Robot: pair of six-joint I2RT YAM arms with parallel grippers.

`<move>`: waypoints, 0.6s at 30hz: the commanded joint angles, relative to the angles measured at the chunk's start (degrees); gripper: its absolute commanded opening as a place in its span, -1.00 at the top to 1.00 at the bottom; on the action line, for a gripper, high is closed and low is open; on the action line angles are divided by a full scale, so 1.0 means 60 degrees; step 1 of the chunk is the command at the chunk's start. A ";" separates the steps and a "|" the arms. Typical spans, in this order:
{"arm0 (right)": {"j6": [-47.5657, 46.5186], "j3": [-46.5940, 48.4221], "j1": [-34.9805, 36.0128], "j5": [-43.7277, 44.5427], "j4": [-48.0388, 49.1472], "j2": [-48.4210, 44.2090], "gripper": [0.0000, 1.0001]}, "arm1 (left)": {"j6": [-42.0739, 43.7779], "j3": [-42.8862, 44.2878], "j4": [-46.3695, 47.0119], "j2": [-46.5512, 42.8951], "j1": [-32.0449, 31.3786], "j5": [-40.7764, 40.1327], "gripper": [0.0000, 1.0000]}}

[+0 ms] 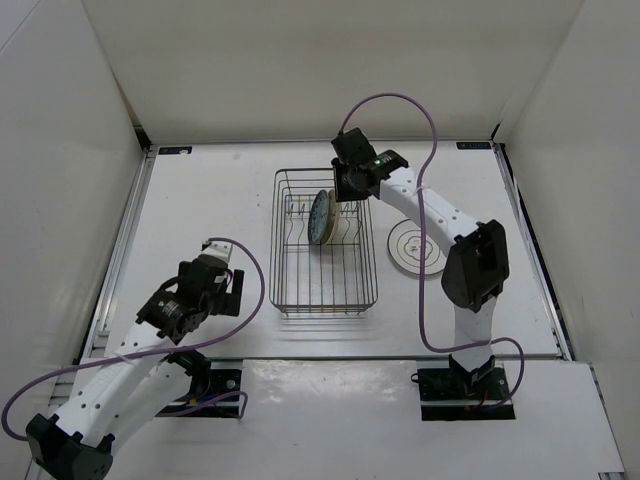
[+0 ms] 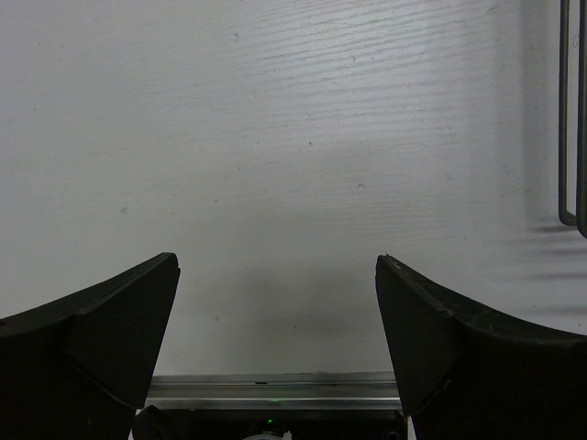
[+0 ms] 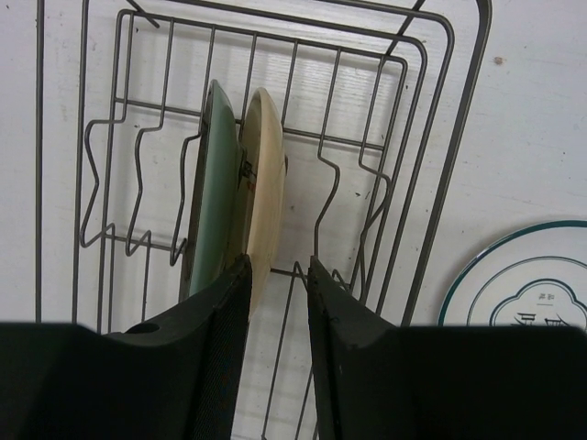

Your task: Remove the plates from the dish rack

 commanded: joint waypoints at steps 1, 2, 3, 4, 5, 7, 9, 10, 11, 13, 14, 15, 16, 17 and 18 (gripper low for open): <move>-0.0191 -0.0179 0.0155 0.0175 0.0334 -0.0661 0.31 | 0.0046 0.0348 0.0033 -0.0088 -0.0047 0.0111 -1.00; -0.0191 -0.0194 0.0155 0.0146 0.0320 -0.0647 0.31 | 0.0060 0.0348 0.0033 -0.0074 -0.0032 0.0126 -1.00; -0.0191 -0.0252 0.0184 0.0146 0.0320 -0.0646 0.31 | 0.0060 0.0363 0.0048 -0.0073 -0.0032 0.0126 -1.00; -0.0191 -0.0282 0.0185 0.0088 0.0320 -0.0617 0.31 | 0.0046 0.0348 0.0062 -0.0088 -0.0032 0.0111 -1.00; -0.0177 -0.0383 0.0214 0.0058 0.0349 -0.0603 0.31 | 0.0075 0.0348 0.0019 -0.0074 -0.0032 0.0111 -1.00; -0.0191 -0.0603 0.0243 -0.0015 0.0466 -0.0603 0.31 | 0.0060 0.0348 0.0019 -0.0088 -0.0032 0.0111 -1.00; -0.0118 -0.0749 0.0272 -0.0030 0.0510 -0.0602 0.31 | 0.0031 0.0348 0.0033 -0.0103 -0.0032 0.0126 -1.00; -0.0089 -0.0809 0.0301 -0.0030 0.0496 -0.0588 0.31 | 0.0060 0.0319 0.0062 -0.0103 -0.0032 0.0111 -1.00; -0.0074 -0.0824 0.0331 -0.0045 0.0583 -0.0588 0.31 | 0.0060 0.0333 0.0019 -0.0103 -0.0047 0.0111 -1.00; -0.0031 -0.0868 0.0302 -0.0030 0.0511 -0.0486 0.31 | 0.0046 0.0333 0.0063 -0.0073 -0.0032 0.0111 -1.00; -0.0016 -0.0868 0.0360 -0.0030 0.0467 -0.0413 0.31 | 0.0046 0.0319 0.0048 -0.0073 -0.0003 0.0097 -1.00; 0.0013 -0.0824 0.0317 -0.0045 0.0438 -0.0369 0.31 | 0.0060 0.0333 0.0048 -0.0073 -0.0046 0.0111 -1.00; 0.0028 -0.0751 0.0360 -0.0016 0.0292 -0.0252 0.34 | 0.0060 0.0333 0.0062 -0.0073 -0.0032 0.0111 -1.00; 0.0057 -0.0693 0.0346 -0.0030 0.0262 -0.0164 0.40 | 0.0060 0.0333 0.0034 -0.0059 -0.0032 0.0126 -1.00; 0.0058 -0.0489 0.0375 -0.0016 0.0146 -0.0033 0.44 | 0.0060 0.0333 0.0048 -0.0073 -0.0032 0.0111 -1.00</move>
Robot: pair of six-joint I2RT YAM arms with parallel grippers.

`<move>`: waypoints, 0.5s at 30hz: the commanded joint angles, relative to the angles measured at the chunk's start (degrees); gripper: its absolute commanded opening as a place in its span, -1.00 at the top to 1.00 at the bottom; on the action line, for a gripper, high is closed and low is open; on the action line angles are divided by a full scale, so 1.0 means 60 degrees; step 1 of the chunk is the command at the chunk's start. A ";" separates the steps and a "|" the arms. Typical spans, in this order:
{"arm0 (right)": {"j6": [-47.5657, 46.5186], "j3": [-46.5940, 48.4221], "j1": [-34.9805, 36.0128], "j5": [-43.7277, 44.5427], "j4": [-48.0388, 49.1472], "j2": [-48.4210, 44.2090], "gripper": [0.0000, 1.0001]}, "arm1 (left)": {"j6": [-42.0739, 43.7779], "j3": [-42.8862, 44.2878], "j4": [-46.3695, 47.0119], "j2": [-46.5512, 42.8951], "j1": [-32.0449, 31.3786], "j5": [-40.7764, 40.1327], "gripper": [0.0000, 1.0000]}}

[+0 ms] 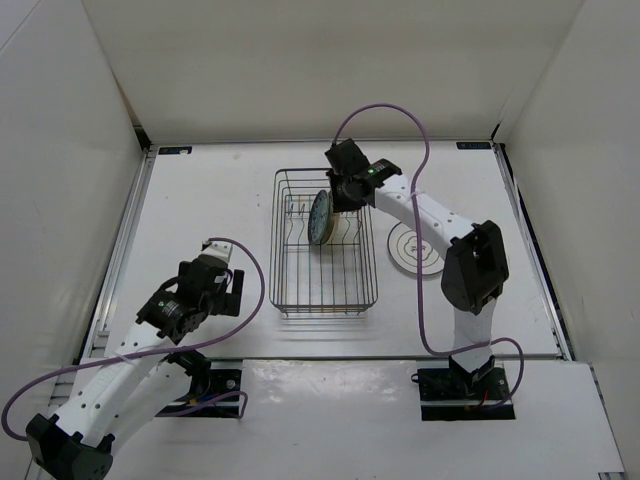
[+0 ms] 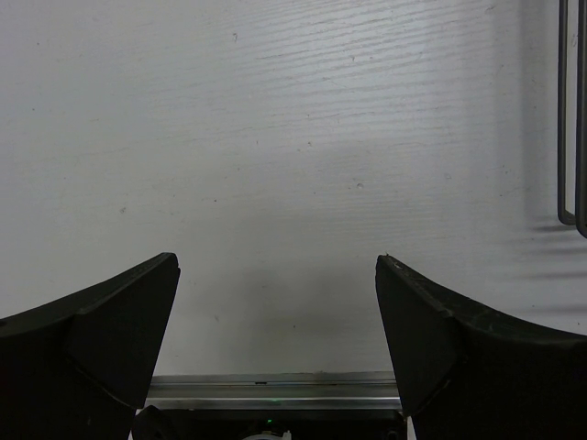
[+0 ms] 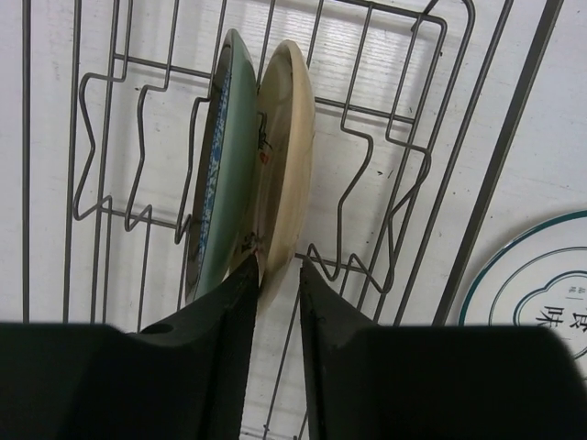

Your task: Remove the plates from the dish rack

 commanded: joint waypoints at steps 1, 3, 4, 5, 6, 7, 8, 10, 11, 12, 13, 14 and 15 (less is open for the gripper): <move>0.0076 0.0412 0.0073 0.0134 -0.0216 0.0220 0.47 | 0.0057 0.0337 0.0062 -0.0044 -0.0032 0.0089 -1.00; 0.0120 0.0778 0.0131 0.0222 -0.0275 0.0293 0.60 | 0.0057 0.0337 0.0034 -0.0044 -0.0032 0.0089 -1.00; 0.0134 0.1243 0.0131 0.0309 -0.0449 0.0482 0.63 | 0.0057 0.0337 0.0062 -0.0044 -0.0047 0.0089 -1.00; 0.0192 0.1393 0.0146 0.0368 -0.0509 0.0542 0.66 | 0.0057 0.0337 0.0034 -0.0044 -0.0032 0.0089 -1.00; 0.0251 0.1583 0.0146 0.0427 -0.0669 0.0731 0.73 | 0.0057 0.0352 0.0048 -0.0015 -0.0047 0.0089 -1.00; 0.0295 0.1774 0.0117 0.0442 -0.0772 0.0820 0.76 | 0.0057 0.0366 0.0048 -0.0029 -0.0032 0.0089 -1.00; 0.0267 0.2414 0.0189 0.0442 -0.1107 0.1140 0.76 | 0.0057 0.0337 0.0019 -0.0029 -0.0032 0.0089 -1.00; 0.0281 0.3031 0.0204 0.0486 -0.1329 0.1391 0.83 | 0.0071 0.0337 0.0048 -0.0029 -0.0032 0.0089 -1.00; 0.0295 0.3325 0.0219 0.0558 -0.1591 0.1610 0.83 | 0.0042 0.0337 0.0033 -0.0029 -0.0032 0.0075 -1.00; 0.0310 0.3531 0.0205 0.0632 -0.1652 0.1655 0.86 | 0.0028 0.0337 0.0033 -0.0029 -0.0032 0.0118 -1.00; 0.0310 0.3577 0.0219 0.0661 -0.1681 0.1699 0.88 | 0.0056 0.0323 0.0033 -0.0044 -0.0032 0.0089 -1.00; 0.0310 0.3592 0.0219 0.0778 -0.1710 0.1656 0.92 | 0.0042 0.0337 0.0033 -0.0030 -0.0032 0.0089 -1.00; 0.0296 0.3606 0.0219 0.0837 -0.1711 0.1641 0.94 | 0.0042 0.0366 0.0019 -0.0044 -0.0047 0.0118 -1.00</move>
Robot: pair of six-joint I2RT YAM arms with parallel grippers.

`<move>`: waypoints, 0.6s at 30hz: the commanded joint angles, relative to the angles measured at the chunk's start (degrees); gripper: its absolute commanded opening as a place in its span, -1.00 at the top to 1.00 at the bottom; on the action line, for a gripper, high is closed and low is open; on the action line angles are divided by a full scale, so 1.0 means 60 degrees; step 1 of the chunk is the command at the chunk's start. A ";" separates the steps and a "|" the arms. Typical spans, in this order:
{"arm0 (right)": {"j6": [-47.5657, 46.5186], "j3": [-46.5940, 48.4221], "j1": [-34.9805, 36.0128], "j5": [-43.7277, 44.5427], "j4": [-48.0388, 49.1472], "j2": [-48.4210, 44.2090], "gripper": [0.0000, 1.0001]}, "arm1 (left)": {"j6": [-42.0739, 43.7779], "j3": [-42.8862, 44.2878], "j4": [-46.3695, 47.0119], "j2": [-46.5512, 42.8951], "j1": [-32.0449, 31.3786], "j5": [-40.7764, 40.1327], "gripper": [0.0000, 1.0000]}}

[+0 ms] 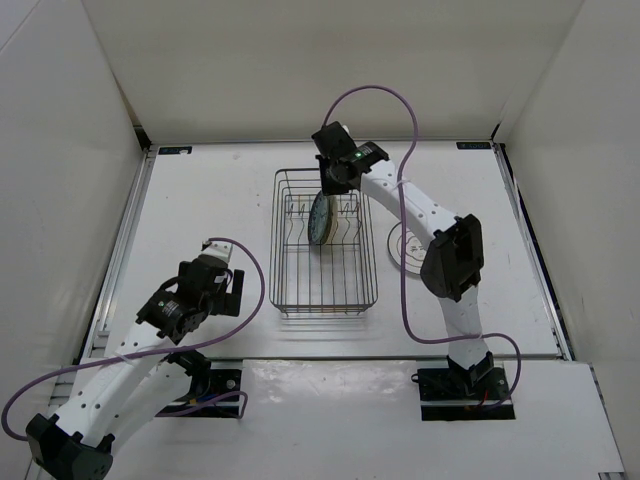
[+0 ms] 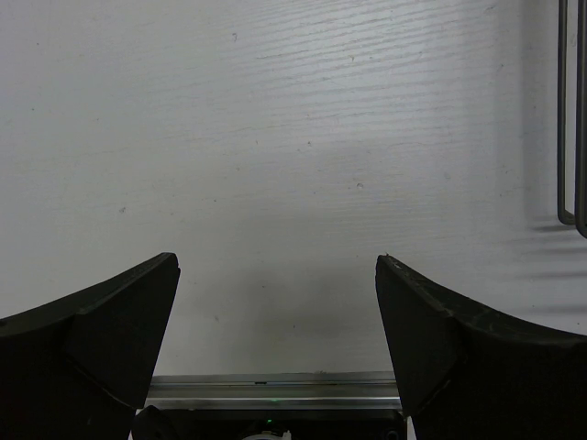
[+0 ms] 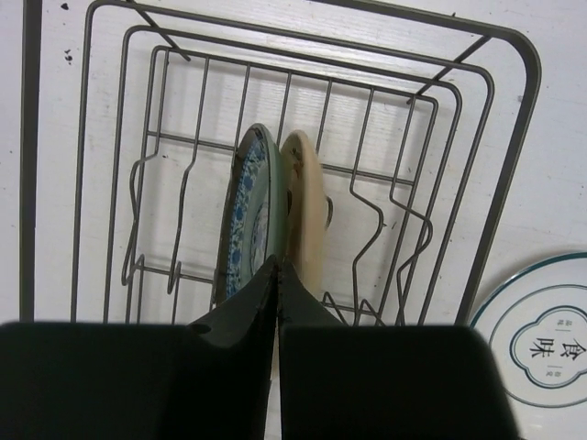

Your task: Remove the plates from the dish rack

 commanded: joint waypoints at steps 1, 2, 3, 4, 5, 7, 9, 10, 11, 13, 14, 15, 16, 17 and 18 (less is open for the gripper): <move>0.0103 0.0397 0.0095 0.0353 -0.0505 -0.0125 0.94 | 0.0060 0.0366 0.0033 -0.0048 -0.0032 0.0100 -1.00; 0.0073 0.0441 0.0081 0.0411 -0.0476 -0.0184 0.94 | 0.0046 0.0337 0.0033 -0.0019 -0.0047 0.0100 -1.00; 0.0015 0.0499 0.0081 0.0470 -0.0461 -0.0242 0.94 | 0.0046 0.0337 0.0019 -0.0004 -0.0032 0.0100 -1.00; -0.0044 0.0500 0.0081 0.0528 -0.0505 -0.0316 0.94 | 0.0060 0.0337 0.0033 0.0011 -0.0032 0.0115 -1.00; -0.0102 0.0500 0.0066 0.0616 -0.0462 -0.0374 0.94 | 0.0046 0.0337 0.0033 -0.0018 -0.0032 0.0115 -1.00; -0.0161 0.0500 0.0081 0.0675 -0.0519 -0.0478 0.91 | 0.0046 0.0352 0.0062 -0.0004 -0.0032 0.0129 -1.00; -0.0132 0.0427 0.0052 0.0734 -0.0563 -0.0507 0.74 | 0.0046 0.0352 0.0033 -0.0018 -0.0047 0.0129 -1.00; -0.0103 0.0064 0.0051 0.0734 -0.0622 -0.0536 0.64 | 0.0060 0.0352 0.0033 -0.0047 -0.0032 0.0100 -1.00; -0.0103 0.0060 0.0066 0.0705 -0.0622 -0.0536 0.64 | 0.0046 0.0337 0.0033 -0.0048 -0.0047 0.0100 -1.00; -0.0001 -0.0391 0.0052 0.0647 -0.0549 -0.0594 0.60 | 0.0017 0.0308 0.0033 -0.0048 -0.0032 0.0115 -1.00; 0.0043 -0.0496 0.0080 0.0632 -0.0520 -0.0595 0.57 | 0.0031 0.0337 0.0048 0.0025 -0.0047 0.0115 -1.00; 0.0102 -0.0598 0.0066 0.0632 -0.0505 -0.0595 0.57 | 0.0031 0.0323 0.0019 -0.0047 -0.0047 0.0115 -1.00; 0.0146 -0.0889 0.0095 0.0574 -0.0520 -0.0609 0.54 | 0.0046 0.0337 -0.0010 -0.0048 -0.0047 0.0115 -1.00; 0.0175 -0.0979 0.0110 0.0544 -0.0447 -0.0580 0.51 | 0.0046 0.0352 0.0004 -0.0033 -0.0032 0.0115 -1.00; 0.0204 -0.1154 0.0081 0.0515 -0.0417 -0.0594 0.51 | 0.0017 0.0337 0.0033 -0.0048 -0.0032 0.0129 -1.00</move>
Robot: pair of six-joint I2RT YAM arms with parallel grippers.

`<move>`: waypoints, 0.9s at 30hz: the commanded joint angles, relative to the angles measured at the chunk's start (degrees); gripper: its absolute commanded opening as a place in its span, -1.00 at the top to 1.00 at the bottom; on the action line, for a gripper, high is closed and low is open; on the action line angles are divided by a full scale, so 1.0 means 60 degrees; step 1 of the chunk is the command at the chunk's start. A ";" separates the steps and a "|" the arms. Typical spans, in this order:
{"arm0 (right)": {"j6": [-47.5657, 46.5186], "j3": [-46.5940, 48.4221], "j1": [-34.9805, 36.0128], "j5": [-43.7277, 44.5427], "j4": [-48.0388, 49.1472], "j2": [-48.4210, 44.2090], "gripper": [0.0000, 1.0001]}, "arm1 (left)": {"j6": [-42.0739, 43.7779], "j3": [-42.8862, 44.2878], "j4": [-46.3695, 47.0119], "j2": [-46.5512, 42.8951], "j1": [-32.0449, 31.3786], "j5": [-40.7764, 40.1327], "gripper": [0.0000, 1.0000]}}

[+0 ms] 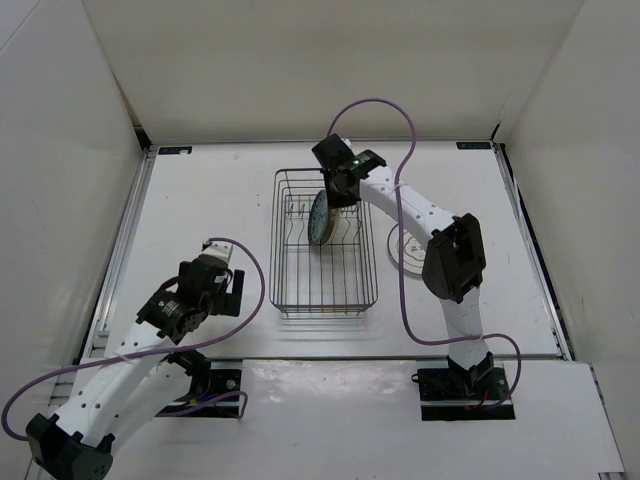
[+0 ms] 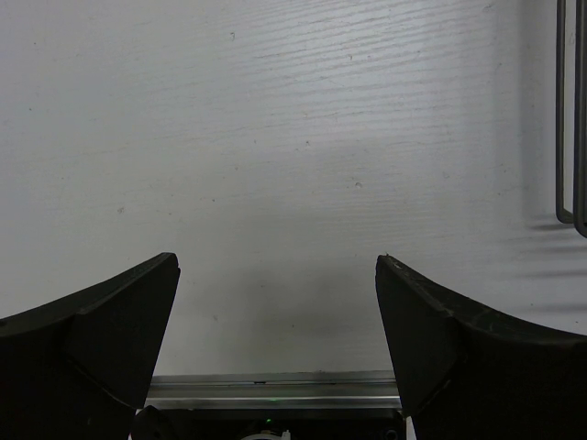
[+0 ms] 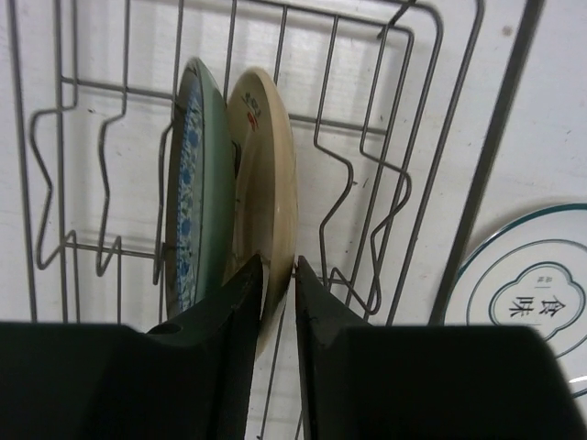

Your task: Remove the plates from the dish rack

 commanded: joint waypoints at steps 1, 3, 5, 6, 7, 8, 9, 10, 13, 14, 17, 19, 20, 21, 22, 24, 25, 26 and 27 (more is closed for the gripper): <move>0.0219 -0.0514 0.0026 -0.0068 0.0042 -0.0416 0.51 | 0.0031 0.0333 0.0033 -0.0044 -0.0018 0.0079 -1.00; 0.0263 -0.0647 0.0026 -0.0113 0.0057 -0.0416 0.51 | 0.0060 0.0333 0.0019 -0.0044 -0.0047 0.0064 -1.00; 0.0292 -0.0676 0.0026 -0.0084 0.0057 -0.0358 0.56 | 0.0060 0.0348 0.0048 -0.0015 -0.0047 0.0093 -1.00; 0.0293 -0.0662 0.0041 -0.0098 0.0057 -0.0343 0.63 | 0.0060 0.0334 0.0033 -0.0029 -0.0032 0.0079 -1.00; 0.0264 -0.0647 0.0055 -0.0084 0.0057 -0.0343 0.68 | 0.0060 0.0333 0.0033 -0.0029 -0.0032 0.0064 -1.00; 0.0263 -0.0575 0.0026 -0.0069 0.0071 -0.0343 0.72 | 0.0075 0.0333 0.0033 0.0000 -0.0032 0.0049 -1.00; 0.0278 -0.0516 0.0055 -0.0055 0.0072 -0.0328 0.78 | 0.0046 0.0362 0.0019 -0.0015 -0.0032 0.0064 -1.00; 0.0292 -0.0399 0.0026 -0.0011 0.0028 -0.0328 0.82 | 0.0060 0.0348 0.0004 -0.0015 -0.0032 0.0064 -1.00; 0.0278 0.0112 0.0026 0.0106 -0.0148 -0.0284 0.91 | 0.0061 0.0333 0.0019 -0.0015 -0.0018 0.0049 -1.00; 0.0278 0.0361 0.0041 0.0107 -0.0264 -0.0226 0.91 | 0.0060 0.0333 0.0033 -0.0015 -0.0032 0.0049 -1.00; 0.0278 0.0990 0.0026 0.0092 -0.0382 -0.0240 0.97 | 0.0046 0.0333 0.0004 -0.0029 -0.0032 0.0034 -1.00; 0.0293 0.1168 0.0026 0.0107 -0.0470 -0.0284 1.00 | 0.0046 0.0333 0.0004 -0.0029 -0.0032 0.0035 -1.00; 0.0307 0.1256 0.0026 0.0136 -0.0499 -0.0299 1.00 | 0.0046 0.0333 0.0004 -0.0029 -0.0032 0.0049 -1.00; 0.0307 0.1576 0.0026 0.0238 -0.0572 -0.0357 1.00 | 0.0060 0.0348 -0.0010 -0.0015 -0.0032 0.0049 -1.00; 0.0264 0.1637 0.0041 0.0326 -0.0645 -0.0387 1.00 | 0.0031 0.0334 0.0018 -0.0015 -0.0047 0.0035 -1.00; 0.0205 0.1842 0.0011 0.0661 -0.0704 -0.0634 1.00 | 0.0046 0.0333 -0.0010 -0.0029 -0.0032 0.0049 -1.00; 0.0176 0.1843 0.0026 0.0779 -0.0734 -0.0723 1.00 | 0.0031 0.0333 -0.0011 -0.0029 -0.0018 0.0064 -1.00; 0.0030 0.1843 -0.0017 0.1056 -0.0763 -0.0796 1.00 | 0.0017 0.0333 0.0004 0.0000 -0.0032 0.0049 -1.00; -0.0029 0.1829 -0.0032 0.1378 -0.0879 -0.1029 1.00 | 0.0016 0.0333 -0.0010 -0.0058 -0.0032 0.0049 -1.00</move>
